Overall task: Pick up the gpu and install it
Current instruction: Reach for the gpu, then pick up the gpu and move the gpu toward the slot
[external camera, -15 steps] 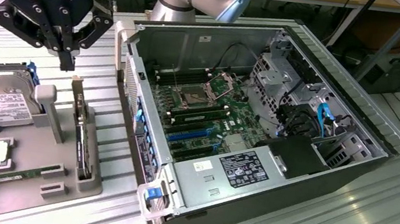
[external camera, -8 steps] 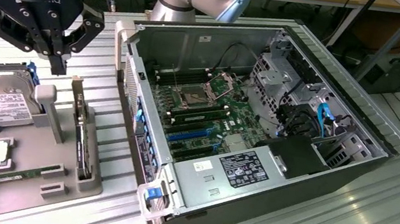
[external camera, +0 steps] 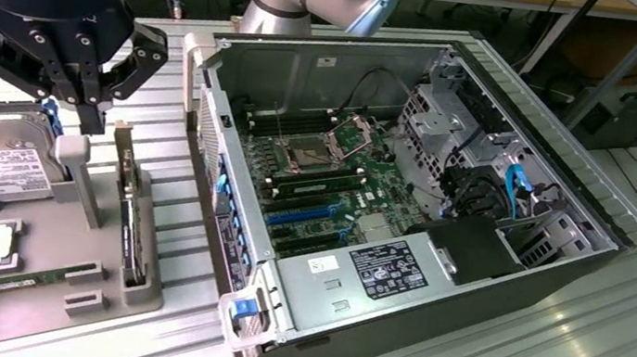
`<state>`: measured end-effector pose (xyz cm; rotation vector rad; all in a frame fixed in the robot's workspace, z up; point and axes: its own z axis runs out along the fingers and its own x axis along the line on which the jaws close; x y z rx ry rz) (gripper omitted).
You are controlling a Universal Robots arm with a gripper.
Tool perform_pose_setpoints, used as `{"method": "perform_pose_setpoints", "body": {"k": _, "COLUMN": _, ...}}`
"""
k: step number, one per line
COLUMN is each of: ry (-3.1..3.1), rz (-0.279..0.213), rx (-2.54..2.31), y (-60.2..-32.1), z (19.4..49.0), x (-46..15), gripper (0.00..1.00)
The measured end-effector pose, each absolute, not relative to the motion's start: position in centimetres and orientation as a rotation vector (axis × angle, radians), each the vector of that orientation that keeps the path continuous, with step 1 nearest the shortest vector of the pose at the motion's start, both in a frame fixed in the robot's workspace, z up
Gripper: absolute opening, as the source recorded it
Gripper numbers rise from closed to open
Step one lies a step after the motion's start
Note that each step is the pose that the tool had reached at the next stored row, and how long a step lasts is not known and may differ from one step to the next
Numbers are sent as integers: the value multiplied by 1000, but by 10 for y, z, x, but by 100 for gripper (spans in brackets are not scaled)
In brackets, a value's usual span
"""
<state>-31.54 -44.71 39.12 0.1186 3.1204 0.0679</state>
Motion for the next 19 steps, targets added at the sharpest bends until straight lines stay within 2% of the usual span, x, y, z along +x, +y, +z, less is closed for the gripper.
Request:
{"method": "perform_pose_setpoints", "body": {"k": 15, "ry": 3121, "rz": 68, "rx": 119, "y": -448, "z": 391, "x": -315, "gripper": 11}}
{"method": "perform_pose_setpoints", "body": {"k": 16, "ry": 3121, "rz": 68, "rx": 119, "y": -448, "z": 391, "x": -315, "gripper": 11}}
{"method": "perform_pose_setpoints", "body": {"k": 18, "ry": 3121, "rz": 68, "rx": 119, "y": -448, "z": 391, "x": -315, "gripper": 24}}
{"method": "perform_pose_setpoints", "body": {"k": 19, "ry": 3121, "rz": 68, "rx": 119, "y": -448, "z": 391, "x": -315, "gripper": 24}}
